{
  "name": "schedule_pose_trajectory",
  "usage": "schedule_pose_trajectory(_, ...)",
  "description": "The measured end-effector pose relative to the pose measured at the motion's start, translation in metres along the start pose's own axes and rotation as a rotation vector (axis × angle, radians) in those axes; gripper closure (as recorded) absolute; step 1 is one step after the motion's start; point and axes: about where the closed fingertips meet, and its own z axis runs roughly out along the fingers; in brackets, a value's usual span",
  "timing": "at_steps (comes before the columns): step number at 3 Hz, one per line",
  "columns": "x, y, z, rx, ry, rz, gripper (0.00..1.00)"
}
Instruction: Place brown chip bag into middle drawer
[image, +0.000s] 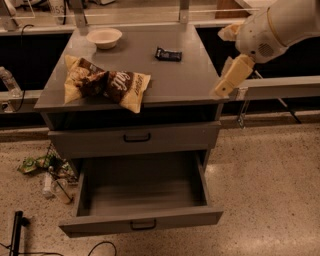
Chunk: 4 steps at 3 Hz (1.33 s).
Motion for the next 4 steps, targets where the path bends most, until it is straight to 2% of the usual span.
schedule_pose_trajectory(1,-0.024,-0.012,0.035,-0.043,-0.115,0.018,0.0)
schedule_pose_trajectory(2,-0.029,-0.014,0.045,-0.059,-0.14,0.03,0.0)
schedule_pose_trajectory(3,-0.054,-0.014,0.067,-0.057,-0.18,0.035,0.0)
schedule_pose_trajectory(4,-0.097,-0.017,0.126,-0.092,-0.236,0.059,0.0)
